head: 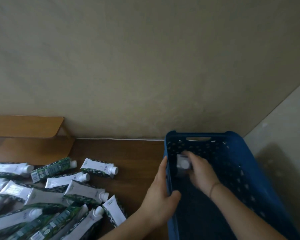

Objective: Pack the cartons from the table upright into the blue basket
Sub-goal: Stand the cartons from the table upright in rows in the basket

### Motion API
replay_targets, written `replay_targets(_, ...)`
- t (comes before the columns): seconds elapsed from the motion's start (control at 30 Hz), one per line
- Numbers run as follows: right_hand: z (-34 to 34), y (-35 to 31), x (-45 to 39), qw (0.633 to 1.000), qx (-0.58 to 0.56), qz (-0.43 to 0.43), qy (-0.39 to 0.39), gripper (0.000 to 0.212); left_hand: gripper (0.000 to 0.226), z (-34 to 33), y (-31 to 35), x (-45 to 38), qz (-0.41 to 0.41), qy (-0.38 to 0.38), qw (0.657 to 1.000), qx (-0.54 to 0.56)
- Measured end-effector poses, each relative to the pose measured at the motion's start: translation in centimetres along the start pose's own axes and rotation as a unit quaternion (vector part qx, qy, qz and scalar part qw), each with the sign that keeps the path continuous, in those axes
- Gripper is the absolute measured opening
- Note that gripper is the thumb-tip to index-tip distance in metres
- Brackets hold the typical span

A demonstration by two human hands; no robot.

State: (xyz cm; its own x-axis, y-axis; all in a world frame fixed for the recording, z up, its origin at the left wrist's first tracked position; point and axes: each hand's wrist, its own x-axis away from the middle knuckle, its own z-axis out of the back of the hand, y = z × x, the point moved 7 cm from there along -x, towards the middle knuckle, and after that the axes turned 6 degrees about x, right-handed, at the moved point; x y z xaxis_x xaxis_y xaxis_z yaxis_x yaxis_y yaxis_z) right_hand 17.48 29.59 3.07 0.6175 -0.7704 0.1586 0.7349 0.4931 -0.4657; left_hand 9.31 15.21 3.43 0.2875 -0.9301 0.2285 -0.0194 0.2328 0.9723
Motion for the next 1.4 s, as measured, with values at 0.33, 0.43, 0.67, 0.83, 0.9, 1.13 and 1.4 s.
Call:
replay_targets(0.33,-5.0,-2.1,-0.1,0.994,-0.094,0.046,0.019,0.055,0.090,1.9,0.2,2.6,-0.011,0.025,0.998,-0.050)
replay_targets(0.43,-6.0,-2.2,-0.1,0.995,-0.099,0.028,0.002,0.043,0.090,2.3,0.3,3.3,-0.008,0.019,0.998,-0.062)
replay_targets(0.67,-6.0,-3.2,0.3,0.999,-0.035,0.029,0.004,0.071,0.060,3.6,-0.7,4.7,0.020,-0.057,0.998,0.007)
replay_targets(0.83,-3.6,-2.7,1.7,0.998,-0.029,0.008,0.046,0.079,0.075,8.1,-7.4,5.4,0.056,-0.127,0.853,-0.503)
replay_targets(0.9,-2.4,-3.0,2.4,0.997,-0.042,0.017,0.070,0.073,0.075,9.1,-9.3,5.5,0.087,-0.181,0.777,-0.597)
replay_targets(1.13,0.6,-6.4,6.7,0.984,-0.080,0.109,0.118,0.052,0.068,8.5,-9.7,4.9,0.019,-0.262,0.682,-0.682)
replay_targets(1.4,3.4,-10.9,12.9,0.942,-0.059,0.231,0.235,0.029,0.068,11.3,-4.2,6.7,-0.091,0.111,0.921,-0.362)
